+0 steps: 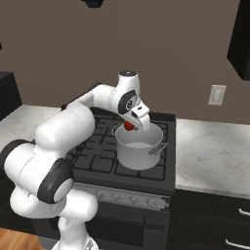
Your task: Turn on the burner for the pot on the stove. Wait thirty seconds for the pot to heat up. Then add the bell pepper to the pot.
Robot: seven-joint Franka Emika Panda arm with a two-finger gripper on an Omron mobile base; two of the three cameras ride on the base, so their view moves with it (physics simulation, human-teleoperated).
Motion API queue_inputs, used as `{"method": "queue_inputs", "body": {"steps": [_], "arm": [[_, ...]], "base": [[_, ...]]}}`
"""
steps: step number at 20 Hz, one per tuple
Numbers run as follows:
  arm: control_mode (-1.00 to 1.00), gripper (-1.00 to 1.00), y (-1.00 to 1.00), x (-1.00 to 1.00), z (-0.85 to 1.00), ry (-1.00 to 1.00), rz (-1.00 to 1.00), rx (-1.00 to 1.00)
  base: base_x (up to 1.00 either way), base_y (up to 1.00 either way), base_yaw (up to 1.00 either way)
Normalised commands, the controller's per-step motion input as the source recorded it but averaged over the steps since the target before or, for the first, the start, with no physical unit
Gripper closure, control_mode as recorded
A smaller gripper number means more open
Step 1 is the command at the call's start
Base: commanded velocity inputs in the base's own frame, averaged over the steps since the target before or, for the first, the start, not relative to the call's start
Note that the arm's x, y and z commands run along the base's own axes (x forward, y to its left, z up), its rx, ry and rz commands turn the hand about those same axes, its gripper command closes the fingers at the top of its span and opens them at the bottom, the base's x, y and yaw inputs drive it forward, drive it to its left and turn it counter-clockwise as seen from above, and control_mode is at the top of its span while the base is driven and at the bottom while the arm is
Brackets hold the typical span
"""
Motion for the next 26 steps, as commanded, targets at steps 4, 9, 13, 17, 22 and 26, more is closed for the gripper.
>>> {"method": "queue_inputs", "body": {"steps": [4, 9, 13, 17, 22, 26], "arm": [[-1.0, 1.0, -0.15, 0.04, -0.26, 0.03, 0.0, 0.02], [-1.0, 1.0, -0.18, 0.22, -0.09, 0.09, 0.0, 0.08], [-1.0, 1.0, -0.13, 0.29, -0.24, 0.13, 0.0, 0.08], [-1.0, 1.0, -0.02, 0.32, -0.26, 0.17, 0.0, 0.06], [-1.0, 1.0, -0.02, 0.31, -0.19, 0.15, 0.0, 0.04], [-1.0, 1.0, -0.13, 0.3, -0.27, 0.14, 0.0, 0.04]], "base": [[0.0, 0.0, 0.0], [0.0, 0.0, 0.0], [0.0, 0.0, 0.0], [0.0, 0.0, 0.0], [0.0, 0.0, 0.0], [0.0, 0.0, 0.0]]}}
